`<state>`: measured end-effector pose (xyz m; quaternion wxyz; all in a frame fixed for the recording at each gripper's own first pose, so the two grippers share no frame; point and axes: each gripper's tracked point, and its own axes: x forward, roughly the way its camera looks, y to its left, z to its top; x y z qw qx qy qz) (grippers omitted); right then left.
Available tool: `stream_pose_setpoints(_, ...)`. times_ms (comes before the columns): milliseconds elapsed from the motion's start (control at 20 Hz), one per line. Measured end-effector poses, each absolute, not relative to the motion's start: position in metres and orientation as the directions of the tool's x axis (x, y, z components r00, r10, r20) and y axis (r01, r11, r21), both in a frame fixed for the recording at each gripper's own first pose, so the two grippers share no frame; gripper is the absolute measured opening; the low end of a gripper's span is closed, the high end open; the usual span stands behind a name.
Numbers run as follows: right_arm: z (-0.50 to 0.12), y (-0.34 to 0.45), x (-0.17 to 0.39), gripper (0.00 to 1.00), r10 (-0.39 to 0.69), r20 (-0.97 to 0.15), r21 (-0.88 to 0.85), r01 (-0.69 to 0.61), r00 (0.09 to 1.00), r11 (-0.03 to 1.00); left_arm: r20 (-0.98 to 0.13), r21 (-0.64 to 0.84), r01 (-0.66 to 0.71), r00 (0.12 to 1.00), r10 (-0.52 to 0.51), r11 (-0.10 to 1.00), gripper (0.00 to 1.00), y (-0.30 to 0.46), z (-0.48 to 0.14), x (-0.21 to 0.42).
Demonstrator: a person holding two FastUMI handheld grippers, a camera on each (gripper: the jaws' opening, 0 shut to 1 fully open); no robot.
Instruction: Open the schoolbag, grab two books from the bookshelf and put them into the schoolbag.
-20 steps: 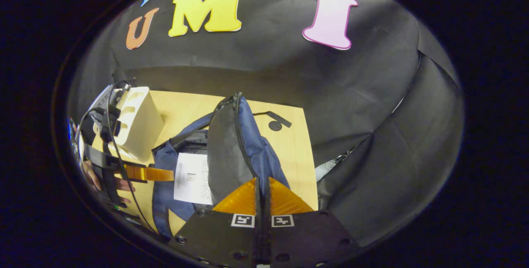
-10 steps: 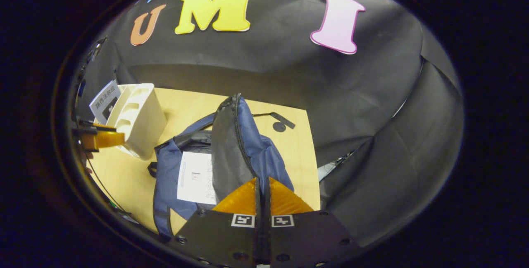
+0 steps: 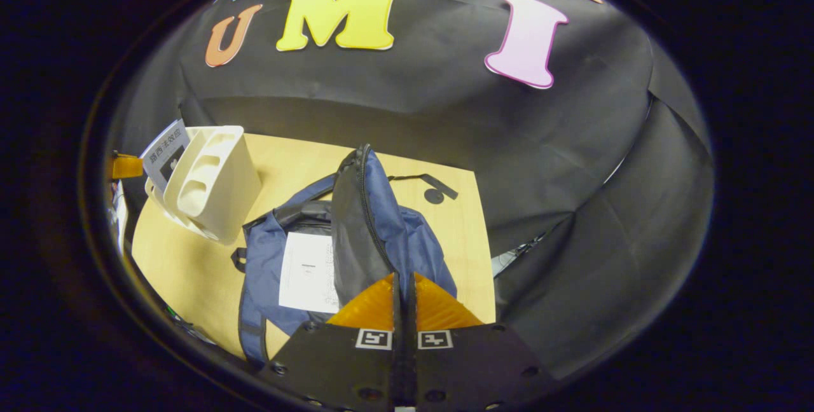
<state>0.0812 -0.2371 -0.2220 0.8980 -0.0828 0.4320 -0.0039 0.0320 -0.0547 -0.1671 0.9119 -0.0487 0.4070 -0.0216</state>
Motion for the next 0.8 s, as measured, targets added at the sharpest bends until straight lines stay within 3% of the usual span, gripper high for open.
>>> stream_pose_setpoints(150,-0.221,-0.234,0.082,0.00,-0.081,-0.775,-0.162,-0.073,0.626,0.984,-0.738,-0.078,-0.036,0.674,-0.034,0.996,0.91,-0.008,-0.152,0.044)
stream_pose_setpoints(200,-0.222,-0.234,0.082,0.00,-0.082,-0.776,-0.164,-0.075,0.626,0.984,-0.745,-0.073,-0.044,0.667,-0.025,0.996,0.98,0.006,-0.149,0.049)
stream_pose_setpoints(250,-0.222,-0.233,0.082,0.00,-0.083,-0.777,-0.166,-0.075,0.624,0.983,-0.754,-0.069,-0.052,0.657,-0.018,0.996,0.93,0.020,-0.147,0.054)
stream_pose_setpoints(800,-0.222,-0.232,0.081,0.00,-0.117,-0.784,-0.184,-0.049,0.610,0.982,-0.855,-0.074,0.012,0.514,-0.070,0.997,0.93,0.082,-0.170,0.112)
